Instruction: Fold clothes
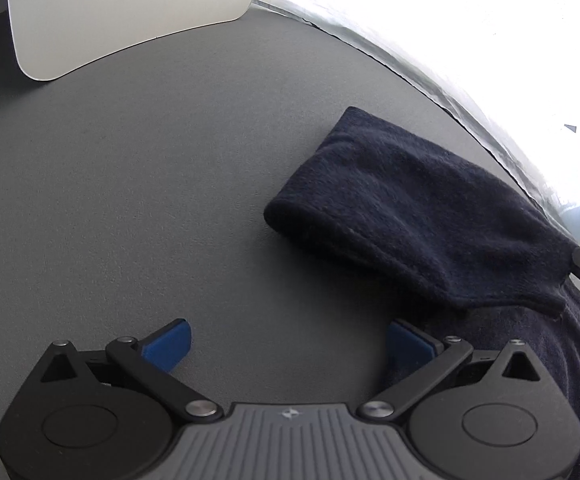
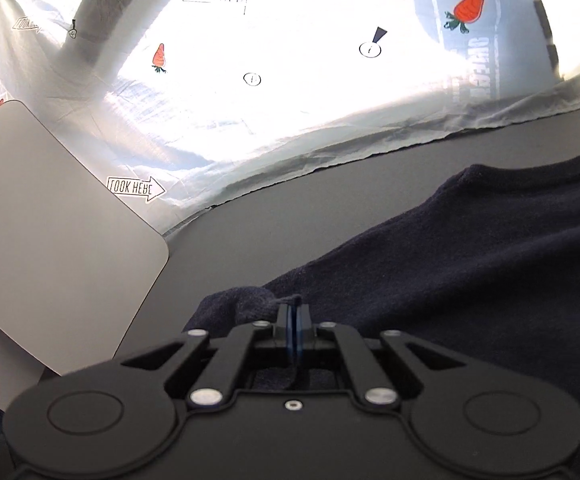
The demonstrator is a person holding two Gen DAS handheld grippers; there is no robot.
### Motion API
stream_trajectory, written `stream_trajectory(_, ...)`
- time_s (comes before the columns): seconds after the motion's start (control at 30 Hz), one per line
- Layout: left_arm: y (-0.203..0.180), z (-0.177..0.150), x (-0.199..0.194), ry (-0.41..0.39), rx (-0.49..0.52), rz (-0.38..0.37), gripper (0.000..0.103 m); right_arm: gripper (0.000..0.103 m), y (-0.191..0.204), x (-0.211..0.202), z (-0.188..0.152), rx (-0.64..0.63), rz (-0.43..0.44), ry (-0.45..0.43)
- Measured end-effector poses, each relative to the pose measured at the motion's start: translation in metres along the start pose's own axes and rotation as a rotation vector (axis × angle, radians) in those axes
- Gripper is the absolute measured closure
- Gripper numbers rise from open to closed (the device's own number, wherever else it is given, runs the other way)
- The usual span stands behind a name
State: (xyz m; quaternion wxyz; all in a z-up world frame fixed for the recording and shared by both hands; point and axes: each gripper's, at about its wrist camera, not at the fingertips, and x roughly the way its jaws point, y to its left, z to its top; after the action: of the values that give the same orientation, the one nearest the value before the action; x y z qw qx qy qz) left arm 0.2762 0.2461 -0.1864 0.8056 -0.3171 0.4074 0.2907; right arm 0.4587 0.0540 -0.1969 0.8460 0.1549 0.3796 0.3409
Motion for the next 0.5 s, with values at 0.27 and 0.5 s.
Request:
stream_trajectory(0.27,-0.081,-0.076,-0.062,-0.091,-0.006,-0.005,0.000,0.101,-0.105,-0.164,0.045,0.001,-0.134,-0.161)
stream_trajectory(0.5,-0.134,-0.159,-0.058,-0.048,0.032,0.090,0.000,0.103,-0.224,-0.227,0.058,0.129,-0.238,-0.117)
